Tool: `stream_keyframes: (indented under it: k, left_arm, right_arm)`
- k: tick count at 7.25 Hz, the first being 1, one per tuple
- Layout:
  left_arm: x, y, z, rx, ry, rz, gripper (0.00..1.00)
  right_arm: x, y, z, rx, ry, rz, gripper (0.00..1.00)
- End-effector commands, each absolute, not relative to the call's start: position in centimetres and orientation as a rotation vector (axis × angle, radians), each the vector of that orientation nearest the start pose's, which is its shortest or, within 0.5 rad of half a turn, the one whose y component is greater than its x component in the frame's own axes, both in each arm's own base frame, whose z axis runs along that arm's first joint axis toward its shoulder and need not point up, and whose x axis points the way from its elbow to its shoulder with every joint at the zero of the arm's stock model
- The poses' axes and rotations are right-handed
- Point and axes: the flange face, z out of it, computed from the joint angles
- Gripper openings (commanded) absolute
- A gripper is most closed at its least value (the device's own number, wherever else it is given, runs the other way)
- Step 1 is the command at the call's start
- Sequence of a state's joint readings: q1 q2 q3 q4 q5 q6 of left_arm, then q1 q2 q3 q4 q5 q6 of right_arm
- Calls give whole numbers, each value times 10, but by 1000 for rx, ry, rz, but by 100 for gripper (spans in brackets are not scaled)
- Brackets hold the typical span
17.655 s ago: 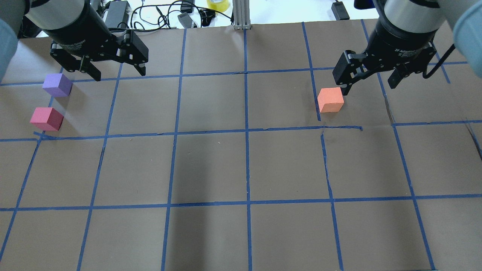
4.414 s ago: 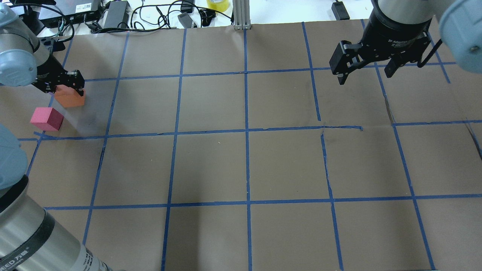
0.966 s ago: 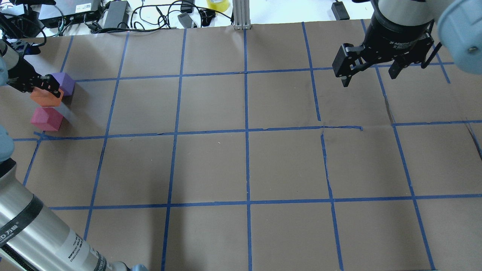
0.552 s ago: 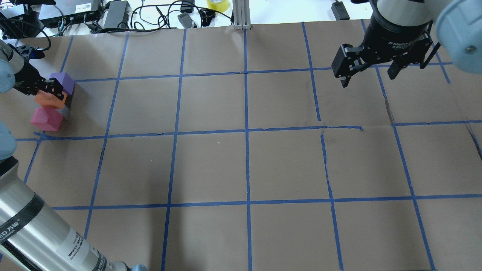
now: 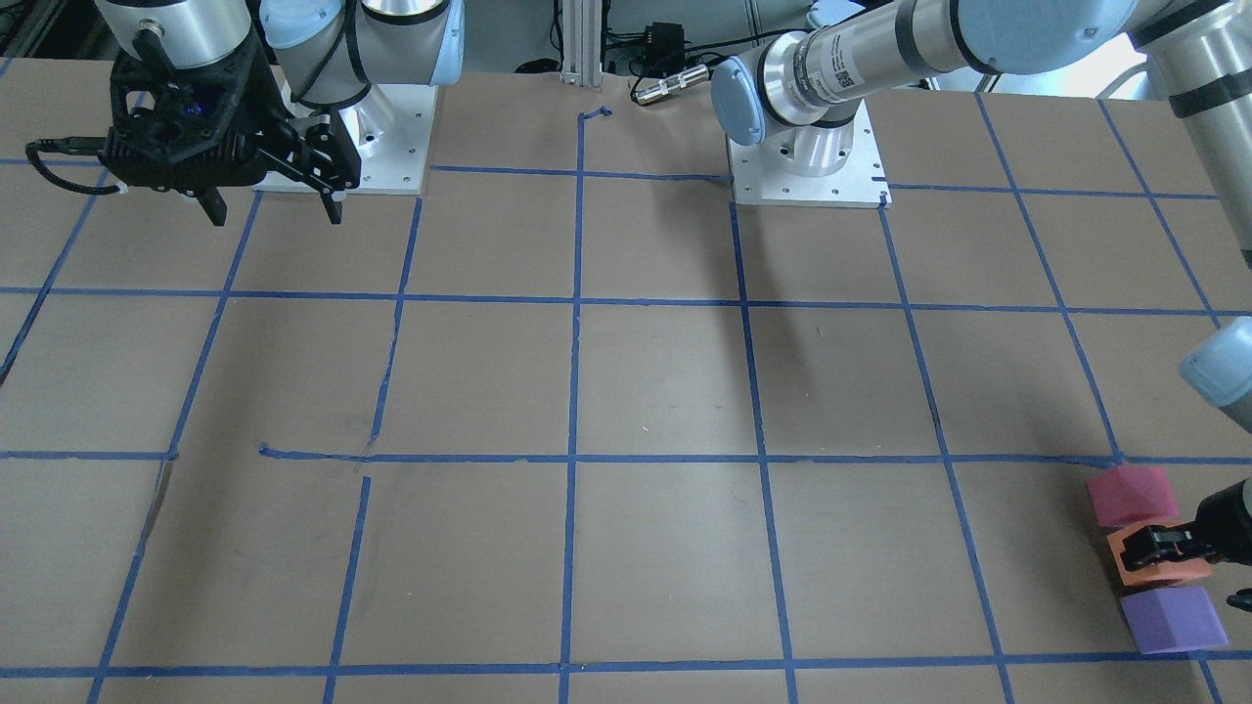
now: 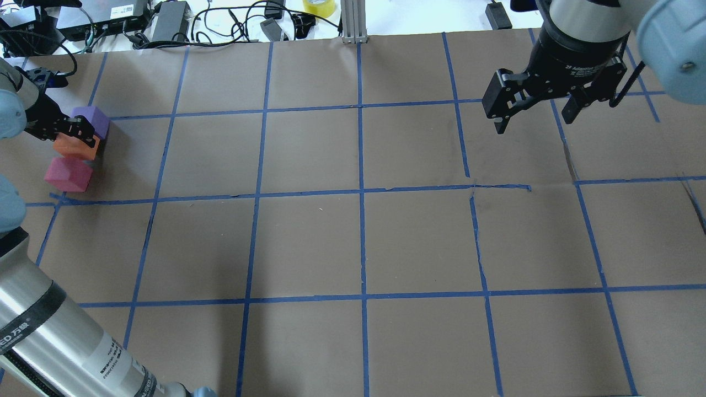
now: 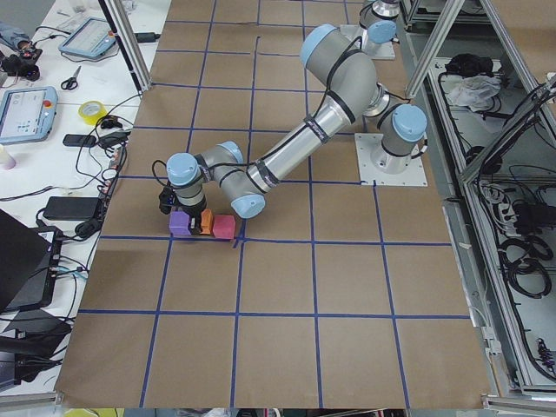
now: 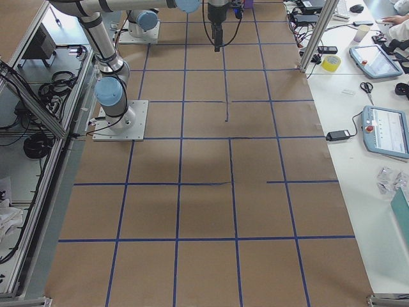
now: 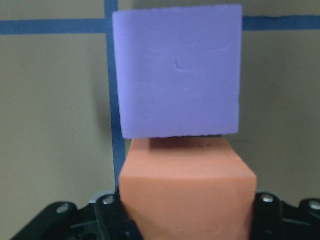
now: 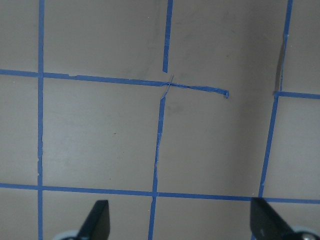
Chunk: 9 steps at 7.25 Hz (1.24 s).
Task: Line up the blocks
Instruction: 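Press the orange cube into line and open the left gripper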
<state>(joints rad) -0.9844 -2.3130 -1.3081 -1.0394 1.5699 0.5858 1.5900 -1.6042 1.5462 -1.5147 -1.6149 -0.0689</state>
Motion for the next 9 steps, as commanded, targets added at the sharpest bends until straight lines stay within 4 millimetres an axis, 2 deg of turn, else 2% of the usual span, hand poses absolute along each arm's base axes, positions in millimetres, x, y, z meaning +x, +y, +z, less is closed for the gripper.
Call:
stream_keyframes:
  k: [1,6,9]
  left_arm:
    - [300,-692,193,-5,3114,-67,0]
    - [304,-691,188,12,3115,-65,0]
    - [304,-691,188,36,3113,-66,5]
  right_arm:
    - [138,-475,511,-137,3183,-3,100]
    - [139,-476,508,-136,3179,-18,100]
    - [139,-476,508,-119,3181,-18,100]
